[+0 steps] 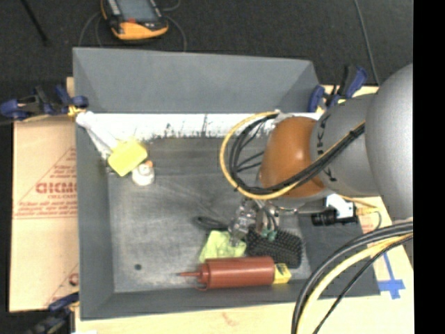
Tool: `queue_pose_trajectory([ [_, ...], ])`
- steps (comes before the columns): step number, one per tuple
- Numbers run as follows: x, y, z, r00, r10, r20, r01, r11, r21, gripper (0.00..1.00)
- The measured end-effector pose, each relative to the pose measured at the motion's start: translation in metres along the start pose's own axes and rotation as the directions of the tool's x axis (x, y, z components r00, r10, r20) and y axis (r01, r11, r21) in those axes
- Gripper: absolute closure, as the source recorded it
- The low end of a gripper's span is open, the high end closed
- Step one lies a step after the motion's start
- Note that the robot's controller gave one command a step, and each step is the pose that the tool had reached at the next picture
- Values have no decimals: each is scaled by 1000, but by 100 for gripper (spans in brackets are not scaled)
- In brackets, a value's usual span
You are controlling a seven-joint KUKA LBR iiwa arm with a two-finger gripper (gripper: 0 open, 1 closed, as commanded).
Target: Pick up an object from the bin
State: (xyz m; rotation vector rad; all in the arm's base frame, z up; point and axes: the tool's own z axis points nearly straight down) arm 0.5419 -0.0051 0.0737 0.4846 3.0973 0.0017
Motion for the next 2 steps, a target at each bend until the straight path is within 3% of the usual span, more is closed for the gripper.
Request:
queue_pose_trajectory([
  [1,0,0,0,1000,0,0,0,1000,0,100],
  [2,-21,8,1,984,-178,6,178,984,1,0],
])
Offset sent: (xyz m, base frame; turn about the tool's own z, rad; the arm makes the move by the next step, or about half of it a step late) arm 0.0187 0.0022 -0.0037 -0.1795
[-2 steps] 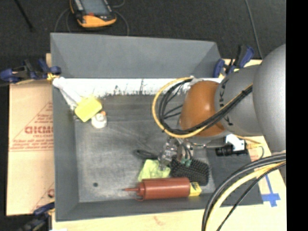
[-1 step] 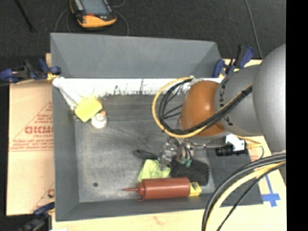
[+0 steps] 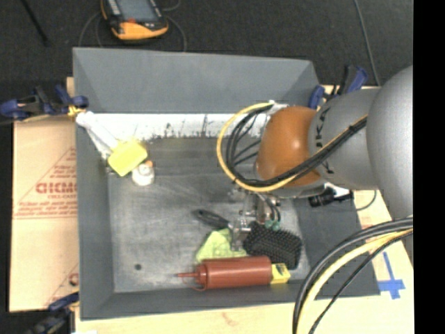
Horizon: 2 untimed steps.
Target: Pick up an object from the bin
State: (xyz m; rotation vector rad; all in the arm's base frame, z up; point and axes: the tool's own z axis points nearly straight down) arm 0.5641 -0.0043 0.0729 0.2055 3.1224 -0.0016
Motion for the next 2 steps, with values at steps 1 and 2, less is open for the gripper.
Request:
queue_pose_trajectory([
  [1,0,0,0,1000,0,0,0,1000,0,0],
  [2,-1,5,0,997,-76,0,76,997,1,0],
])
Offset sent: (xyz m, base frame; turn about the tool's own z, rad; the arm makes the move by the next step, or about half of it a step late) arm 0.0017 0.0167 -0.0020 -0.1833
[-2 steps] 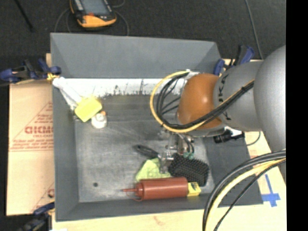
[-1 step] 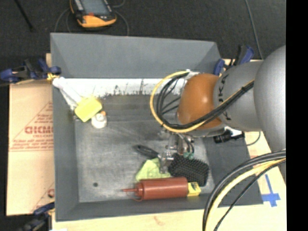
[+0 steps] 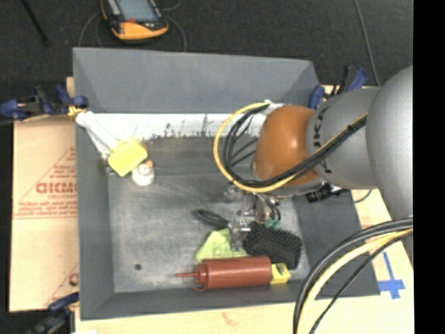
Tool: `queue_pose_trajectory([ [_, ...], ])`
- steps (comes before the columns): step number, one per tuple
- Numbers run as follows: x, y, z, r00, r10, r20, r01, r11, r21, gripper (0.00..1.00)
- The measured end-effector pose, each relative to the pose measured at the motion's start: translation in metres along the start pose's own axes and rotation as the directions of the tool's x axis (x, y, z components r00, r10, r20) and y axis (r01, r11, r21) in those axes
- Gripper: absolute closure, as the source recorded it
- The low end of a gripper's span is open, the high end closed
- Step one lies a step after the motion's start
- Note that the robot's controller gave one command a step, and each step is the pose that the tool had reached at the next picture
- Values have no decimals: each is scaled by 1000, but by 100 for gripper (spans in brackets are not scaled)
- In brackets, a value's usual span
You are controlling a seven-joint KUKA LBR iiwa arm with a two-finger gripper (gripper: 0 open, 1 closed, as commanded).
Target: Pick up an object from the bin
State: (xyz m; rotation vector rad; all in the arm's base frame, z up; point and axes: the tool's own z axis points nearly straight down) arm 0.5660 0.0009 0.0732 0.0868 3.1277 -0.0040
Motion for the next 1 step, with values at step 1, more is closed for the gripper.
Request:
queue_pose_trajectory([
  [1,-2,13,0,978,-207,2,207,978,-1,0],
])
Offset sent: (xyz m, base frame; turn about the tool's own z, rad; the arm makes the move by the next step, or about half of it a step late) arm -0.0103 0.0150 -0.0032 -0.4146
